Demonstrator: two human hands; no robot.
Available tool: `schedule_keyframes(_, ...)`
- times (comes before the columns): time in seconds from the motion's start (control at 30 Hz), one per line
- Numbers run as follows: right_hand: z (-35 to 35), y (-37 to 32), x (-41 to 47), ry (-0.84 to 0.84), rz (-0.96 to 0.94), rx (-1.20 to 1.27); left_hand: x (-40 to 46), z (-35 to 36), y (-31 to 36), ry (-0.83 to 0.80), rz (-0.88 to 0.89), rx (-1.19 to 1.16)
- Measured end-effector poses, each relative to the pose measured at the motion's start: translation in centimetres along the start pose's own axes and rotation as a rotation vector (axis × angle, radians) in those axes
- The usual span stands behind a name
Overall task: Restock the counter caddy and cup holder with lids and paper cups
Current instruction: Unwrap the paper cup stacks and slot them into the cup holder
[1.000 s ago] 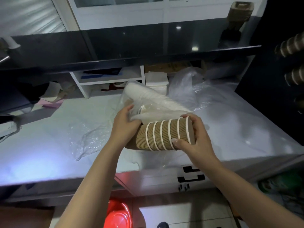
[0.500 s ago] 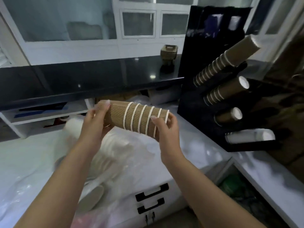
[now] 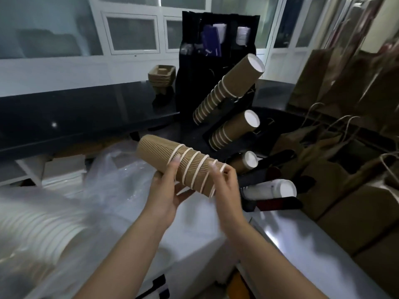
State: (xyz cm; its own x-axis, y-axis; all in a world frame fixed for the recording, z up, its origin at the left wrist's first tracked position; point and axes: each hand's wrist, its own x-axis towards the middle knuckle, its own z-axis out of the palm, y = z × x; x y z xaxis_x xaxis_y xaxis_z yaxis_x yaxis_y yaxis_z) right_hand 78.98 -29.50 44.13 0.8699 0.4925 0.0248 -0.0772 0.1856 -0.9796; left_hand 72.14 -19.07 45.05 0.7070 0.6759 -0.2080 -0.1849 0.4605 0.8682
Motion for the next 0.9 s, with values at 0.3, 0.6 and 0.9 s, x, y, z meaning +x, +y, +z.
schedule_keyframes(0.3,-10.6,-5.6,4.9,-0.257,-0.226,-0.407,0.3,9.0,-2.7,-0.156,0.506,0.428)
schedule_keyframes(0.6,-15.7,-8.9,6.1,-0.188,-0.353,-0.334,1.4,14.8,-5.1,-0.272,0.895,0.821)
schedule_keyframes(0.9,-19.6,-11.3,7.2,0.098,-0.378,-0.201,4.1,13.1,-7.7,-0.214,0.624,0.618)
